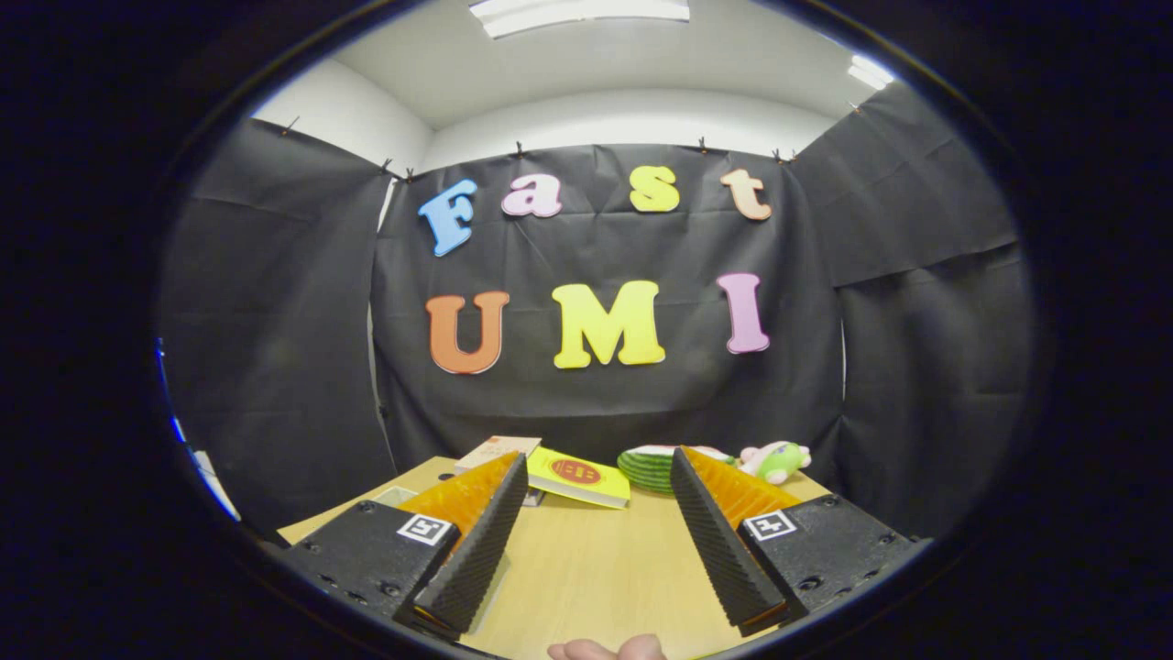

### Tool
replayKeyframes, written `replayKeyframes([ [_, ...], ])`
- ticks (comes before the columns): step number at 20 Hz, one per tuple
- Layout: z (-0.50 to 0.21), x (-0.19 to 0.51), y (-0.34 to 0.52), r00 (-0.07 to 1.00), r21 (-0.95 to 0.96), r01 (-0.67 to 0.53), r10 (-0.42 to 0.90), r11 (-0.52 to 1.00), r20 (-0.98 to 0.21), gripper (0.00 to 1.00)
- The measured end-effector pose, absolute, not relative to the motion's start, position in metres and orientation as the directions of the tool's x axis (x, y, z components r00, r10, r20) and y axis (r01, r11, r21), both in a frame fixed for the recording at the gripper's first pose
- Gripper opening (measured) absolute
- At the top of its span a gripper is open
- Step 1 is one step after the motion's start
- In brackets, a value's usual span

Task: Open the storage box then place both shoes into the box .Put the left shoe in first, then the right shoe, with the right side of both shoes facing outward in a uniform manner.

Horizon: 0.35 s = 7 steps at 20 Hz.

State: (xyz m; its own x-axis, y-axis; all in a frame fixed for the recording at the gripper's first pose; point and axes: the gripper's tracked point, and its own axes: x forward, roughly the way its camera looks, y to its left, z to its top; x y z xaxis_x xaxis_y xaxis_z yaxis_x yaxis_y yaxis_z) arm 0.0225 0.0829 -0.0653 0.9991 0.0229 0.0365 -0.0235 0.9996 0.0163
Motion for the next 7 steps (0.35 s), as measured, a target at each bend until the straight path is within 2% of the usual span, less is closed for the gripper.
replayKeyframes([
  [7,-0.0600,0.0167,0.0780,0.998,0.009,-0.008,0.007,1.000,0.055,1.00],
])
